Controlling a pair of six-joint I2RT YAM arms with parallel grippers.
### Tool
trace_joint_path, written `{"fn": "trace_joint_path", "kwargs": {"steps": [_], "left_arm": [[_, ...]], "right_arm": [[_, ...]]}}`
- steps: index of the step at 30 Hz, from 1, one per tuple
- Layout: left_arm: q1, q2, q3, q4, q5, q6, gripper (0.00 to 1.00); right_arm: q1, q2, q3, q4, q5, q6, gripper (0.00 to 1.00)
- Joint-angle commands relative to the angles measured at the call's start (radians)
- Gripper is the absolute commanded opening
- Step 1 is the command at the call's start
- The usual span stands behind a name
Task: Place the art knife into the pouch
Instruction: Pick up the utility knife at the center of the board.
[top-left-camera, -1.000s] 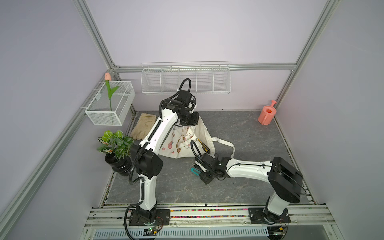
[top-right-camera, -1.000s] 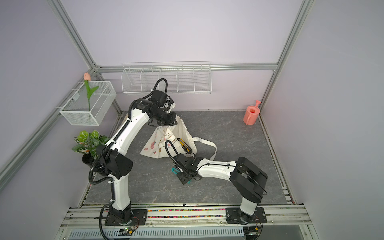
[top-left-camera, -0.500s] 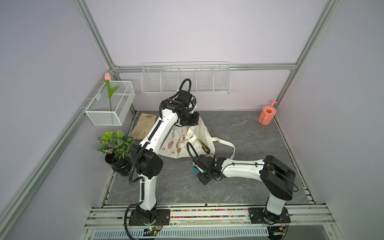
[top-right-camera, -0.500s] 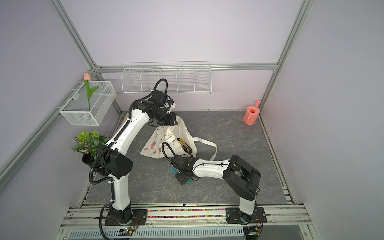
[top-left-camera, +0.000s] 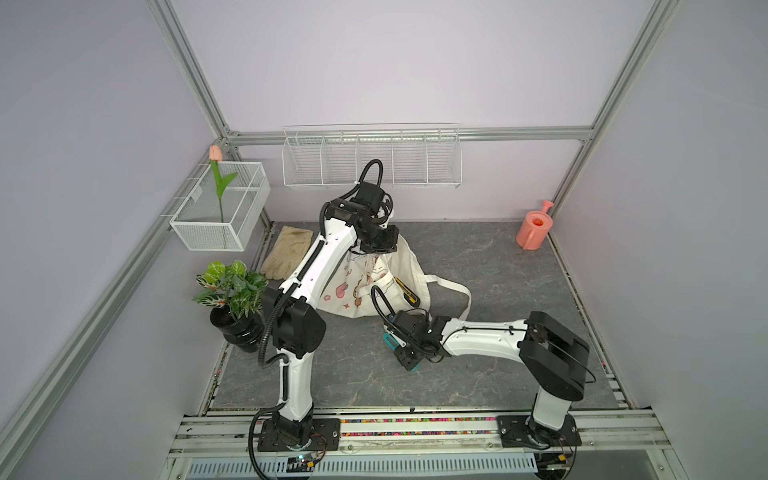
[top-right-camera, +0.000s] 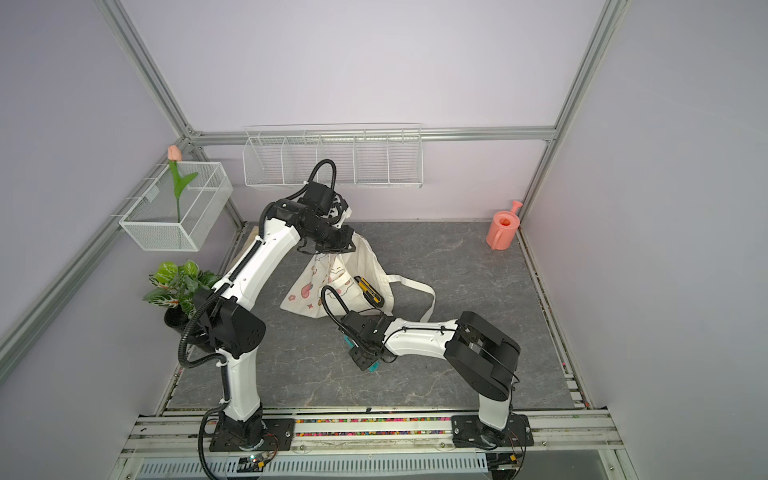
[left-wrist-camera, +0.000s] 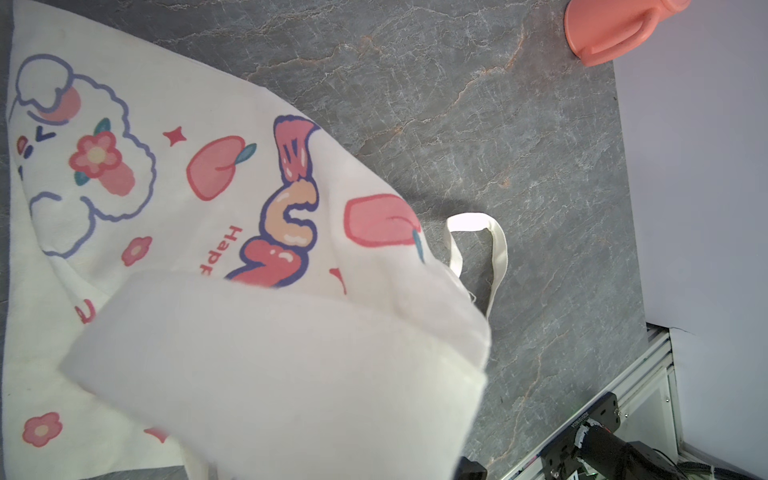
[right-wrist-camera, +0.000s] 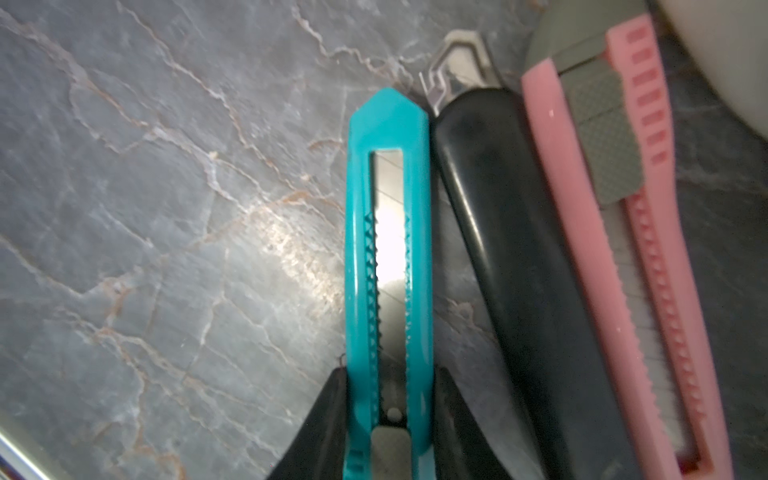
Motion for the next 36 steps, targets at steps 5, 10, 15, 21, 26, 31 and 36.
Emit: {"fn": "trace_joint_path", "kwargs": {"steps": [5, 10, 15, 21, 26, 31, 36], "left_arm": [[-0.004, -0.041, -0.011, 0.005, 0.011, 0.0, 0.0], [-0.004, -0.04, -0.018, 0.007, 0.01, 0.0, 0.0], [-0.005, -0.048, -0.038, 0.017, 0.01, 0.001, 0.0], [-0.004, -0.05, -0.041, 0.021, 0.012, -0.001, 0.0], [-0.004, -0.049, -0.041, 0.021, 0.015, -0.002, 0.0], [-0.004, -0.049, -0.044, 0.02, 0.018, -0.001, 0.0], [-0.005, -0.049, -0.044, 0.02, 0.02, 0.001, 0.0]], "right_arm": [[0.008, -0.03, 0.018, -0.061, 0.016, -0.01, 0.26], [0.008, -0.101, 0.045, -0.093, 0.041, -0.029, 0.27], [0.005, -0.145, 0.09, -0.147, 0.077, -0.061, 0.28], [-0.017, -0.193, 0.109, -0.169, 0.1, -0.082, 0.28], [-0.046, -0.245, 0.097, -0.165, 0.101, -0.084, 0.28], [-0.092, -0.304, 0.082, -0.169, 0.089, -0.098, 0.3], [-0.146, -0.337, 0.068, -0.18, 0.084, -0.118, 0.3]]}}
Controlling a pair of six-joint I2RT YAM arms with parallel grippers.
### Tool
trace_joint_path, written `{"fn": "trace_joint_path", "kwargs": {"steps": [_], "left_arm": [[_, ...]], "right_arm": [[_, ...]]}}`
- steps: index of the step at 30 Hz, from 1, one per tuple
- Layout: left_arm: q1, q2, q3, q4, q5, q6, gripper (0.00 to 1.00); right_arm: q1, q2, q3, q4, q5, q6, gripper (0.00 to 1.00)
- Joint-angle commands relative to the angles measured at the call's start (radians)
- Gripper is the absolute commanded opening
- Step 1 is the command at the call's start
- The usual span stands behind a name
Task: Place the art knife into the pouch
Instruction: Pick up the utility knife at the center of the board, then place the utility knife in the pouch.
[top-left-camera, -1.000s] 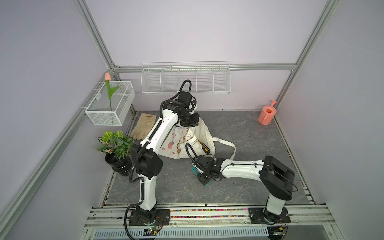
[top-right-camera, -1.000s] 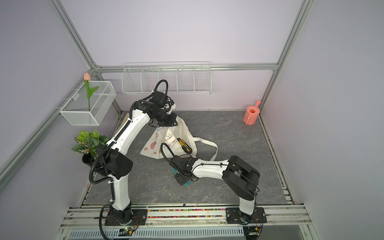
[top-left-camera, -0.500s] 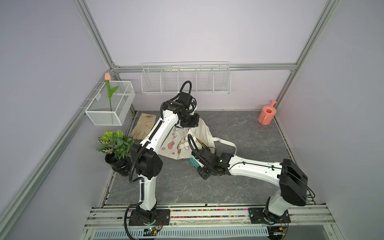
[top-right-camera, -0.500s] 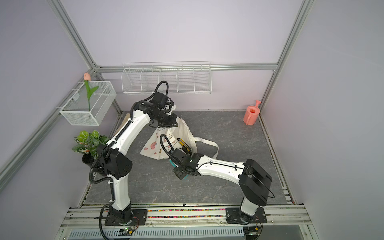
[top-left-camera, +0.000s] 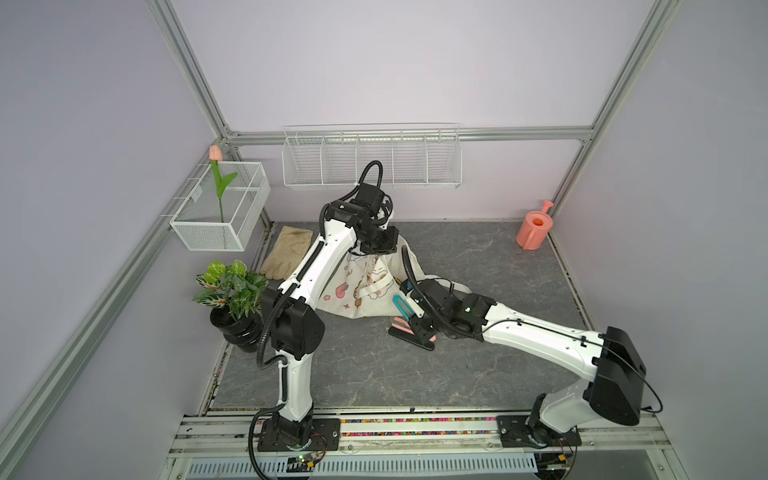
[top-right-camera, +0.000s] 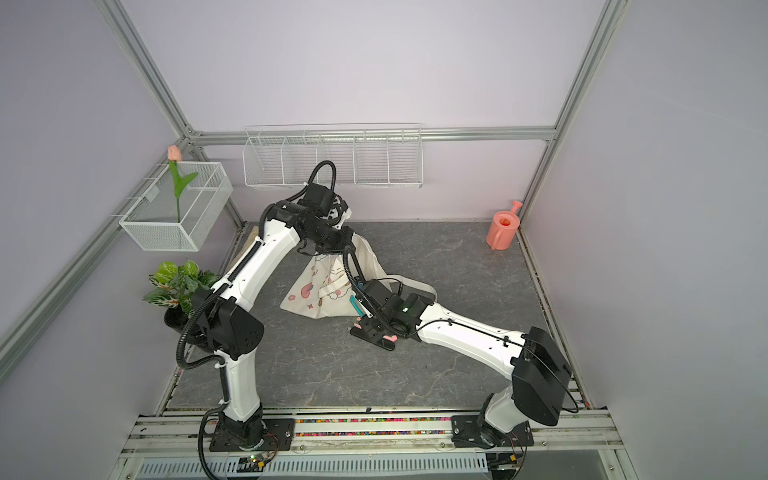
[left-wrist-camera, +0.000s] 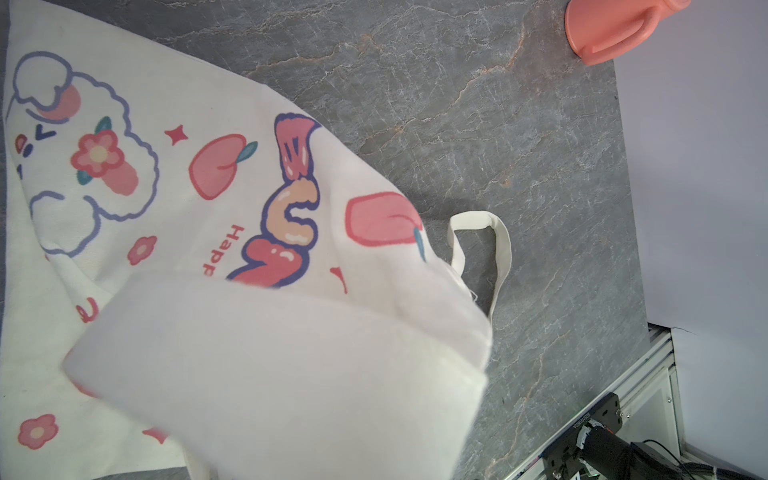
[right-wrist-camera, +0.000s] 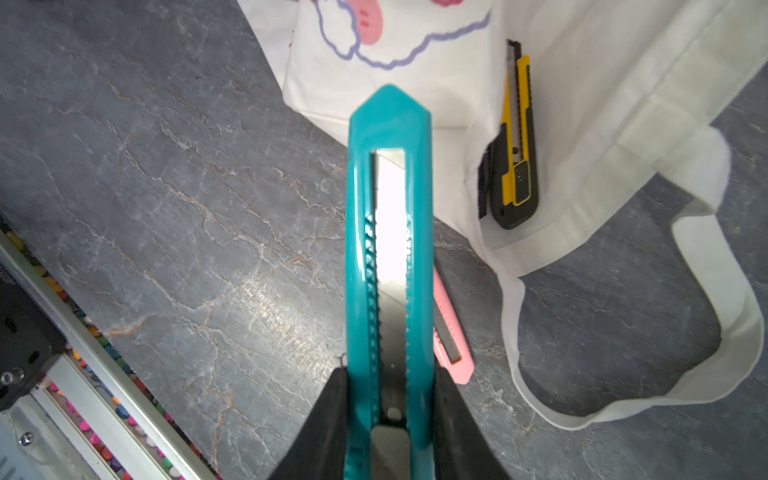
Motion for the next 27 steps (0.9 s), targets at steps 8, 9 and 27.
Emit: {"fn": "trace_joint_path", "kwargs": {"steps": [8, 9, 27], "left_arm": [[-0.005, -0.034, 0.005, -0.015, 0.015, 0.005, 0.0], [-0.004, -0.035, 0.004, -0.016, 0.014, 0.005, 0.0], [-0.005, -0.024, 0.027, -0.029, 0.024, 0.014, 0.0]], "right_arm": [[-0.109, 0.025, 0.015, -0.019, -0.035, -0.081, 0.31], [-0.12, 0.041, 0.029, -0.019, -0.042, -0.089, 0.31], [-0.238, 0.346, 0.3, 0.031, -0.178, -0.134, 0.29]]}}
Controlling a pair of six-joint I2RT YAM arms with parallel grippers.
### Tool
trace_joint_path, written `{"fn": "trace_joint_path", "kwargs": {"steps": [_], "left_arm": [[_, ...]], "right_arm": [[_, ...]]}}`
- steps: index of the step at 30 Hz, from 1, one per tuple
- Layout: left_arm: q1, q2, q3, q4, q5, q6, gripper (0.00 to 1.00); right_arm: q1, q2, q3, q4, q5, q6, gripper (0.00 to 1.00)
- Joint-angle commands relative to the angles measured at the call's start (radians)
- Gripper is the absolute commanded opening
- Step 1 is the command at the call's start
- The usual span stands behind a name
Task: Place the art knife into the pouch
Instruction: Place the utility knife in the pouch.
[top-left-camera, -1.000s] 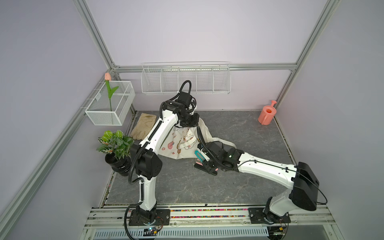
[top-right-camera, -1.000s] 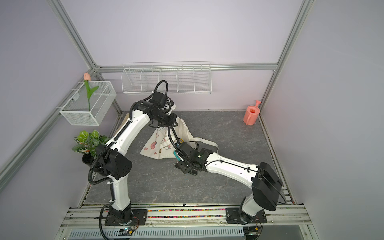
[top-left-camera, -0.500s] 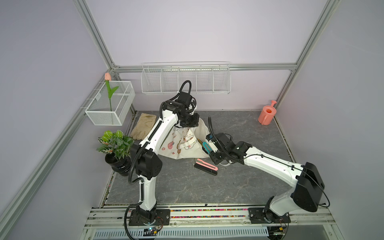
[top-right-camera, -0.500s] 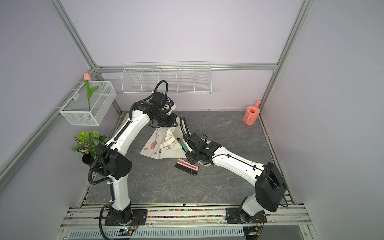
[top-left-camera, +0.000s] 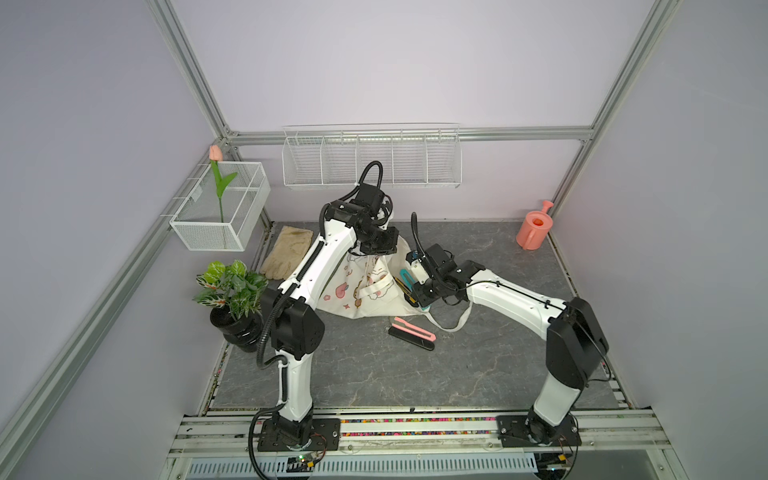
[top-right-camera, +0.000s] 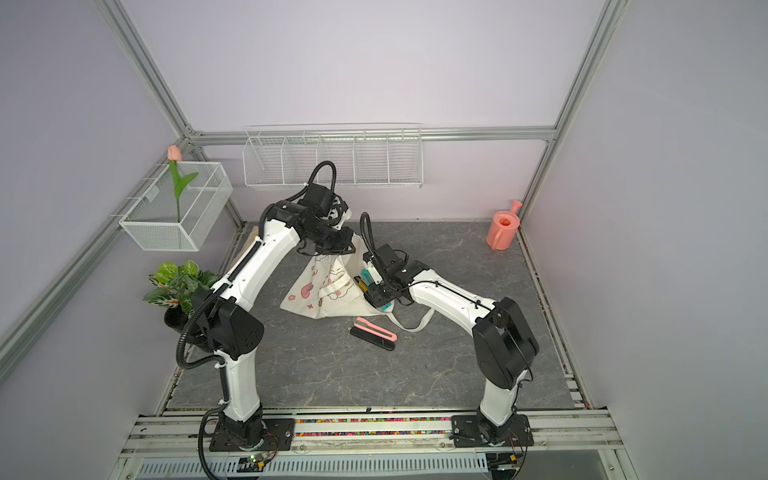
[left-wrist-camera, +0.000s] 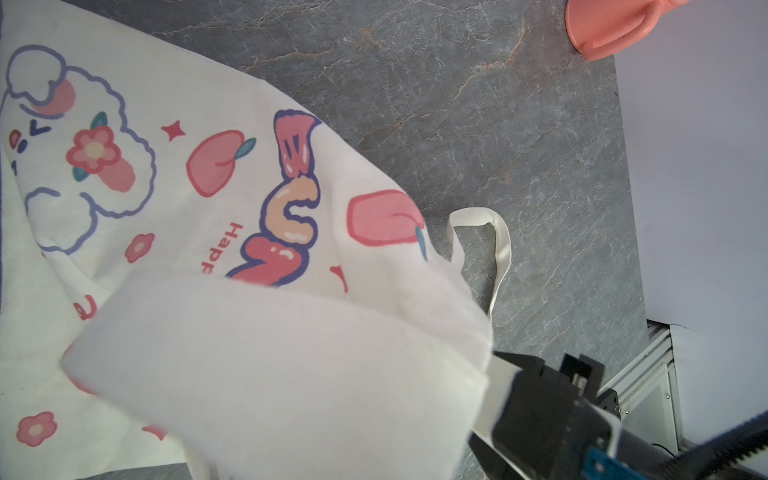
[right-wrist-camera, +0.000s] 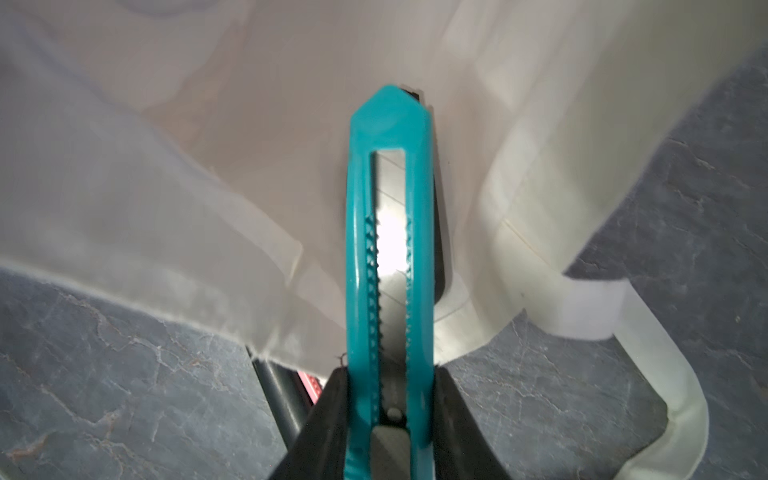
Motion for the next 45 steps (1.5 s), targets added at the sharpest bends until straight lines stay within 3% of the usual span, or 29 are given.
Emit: {"fn": "trace_joint_path", "kwargs": {"steps": [1, 13, 23, 30, 35, 45], "left_arm": [[-0.005, -0.025, 0.027, -0.022, 0.019, 0.011, 0.0], [-0.006, -0.021, 0.028, -0.025, 0.03, 0.013, 0.0], [-0.007, -0.019, 0.027, -0.02, 0.033, 0.008, 0.0], [-0.007, -0.024, 0.018, -0.019, 0.032, 0.008, 0.0], [-0.008, -0.028, 0.014, -0.021, 0.024, 0.012, 0.0], [-0.007, -0.022, -0.011, -0.006, 0.024, 0.008, 0.0]], "right_arm": [[-0.006, 0.06, 0.059, 0.03, -0.046, -0.017, 0.3], [-0.026, 0.263, 0.178, 0.114, -0.064, 0.069, 0.3], [-0.026, 0.292, 0.133, 0.24, -0.144, 0.185, 0.33], [-0.027, 0.273, 0.099, 0.29, -0.206, 0.236, 0.55], [-0.026, 0.215, 0.06, 0.296, -0.193, 0.236, 0.59], [-0.026, -0.084, -0.081, 0.256, -0.118, 0.179, 0.64]]}}
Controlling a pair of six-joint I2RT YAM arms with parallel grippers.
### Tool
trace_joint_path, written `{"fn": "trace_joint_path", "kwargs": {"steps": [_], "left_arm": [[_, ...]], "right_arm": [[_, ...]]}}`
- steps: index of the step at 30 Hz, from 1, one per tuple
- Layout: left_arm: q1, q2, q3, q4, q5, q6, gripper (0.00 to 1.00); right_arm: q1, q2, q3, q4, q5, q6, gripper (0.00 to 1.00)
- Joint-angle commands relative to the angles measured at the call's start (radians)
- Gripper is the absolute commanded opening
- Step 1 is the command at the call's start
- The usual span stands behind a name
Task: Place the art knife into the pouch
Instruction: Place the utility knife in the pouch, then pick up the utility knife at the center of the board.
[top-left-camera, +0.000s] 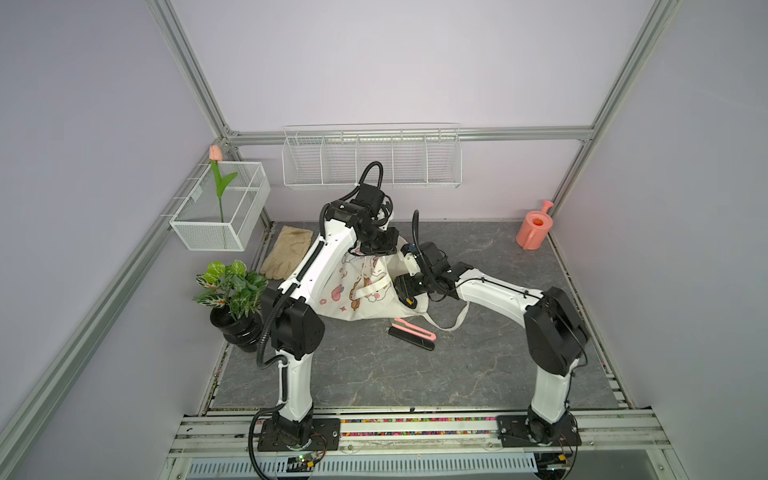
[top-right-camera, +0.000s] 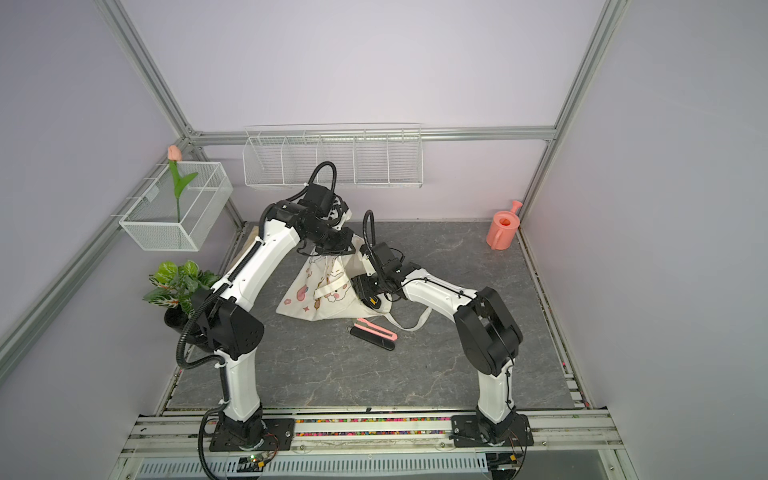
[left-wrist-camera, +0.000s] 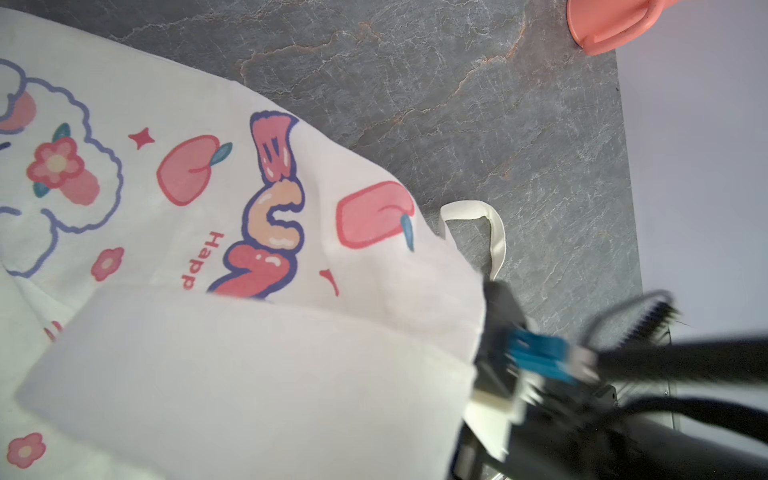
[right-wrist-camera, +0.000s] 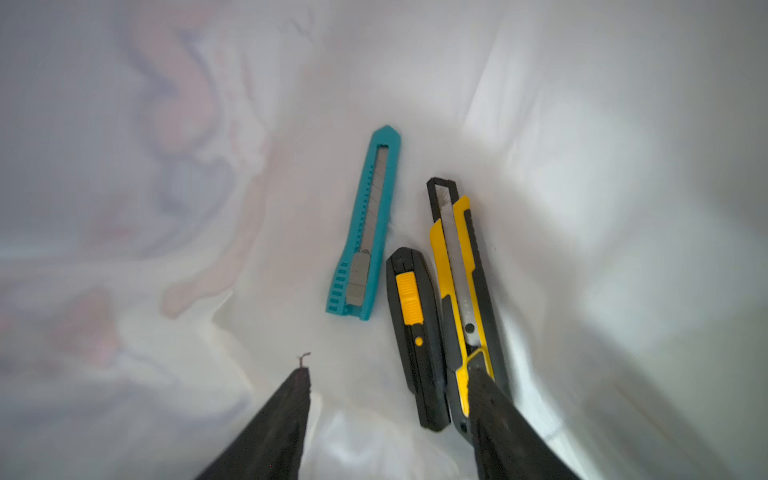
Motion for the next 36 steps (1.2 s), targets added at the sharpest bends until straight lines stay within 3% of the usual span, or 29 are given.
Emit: {"fn": "trace_joint_path", "kwargs": {"steps": [1, 12, 24, 36], "left_arm": [[-0.006, -0.023, -0.014, 0.006, 0.021, 0.007, 0.0], [-0.007, -0.018, -0.015, 0.014, 0.024, 0.002, 0.0], [-0.007, -0.025, -0.023, 0.017, 0.025, 0.002, 0.0], [-0.007, -0.028, -0.043, 0.033, 0.031, 0.0, 0.0]], "right_arm": [[-0.004, -0.122, -0.048, -0.033, 0.024, -0.034, 0.64], [0.071, -0.312, -0.287, -0.122, 0.069, -0.083, 0.64], [0.158, -0.217, -0.362, -0.043, 0.045, -0.041, 0.62], [0.182, -0.14, -0.396, 0.02, 0.034, -0.001, 0.53]]}}
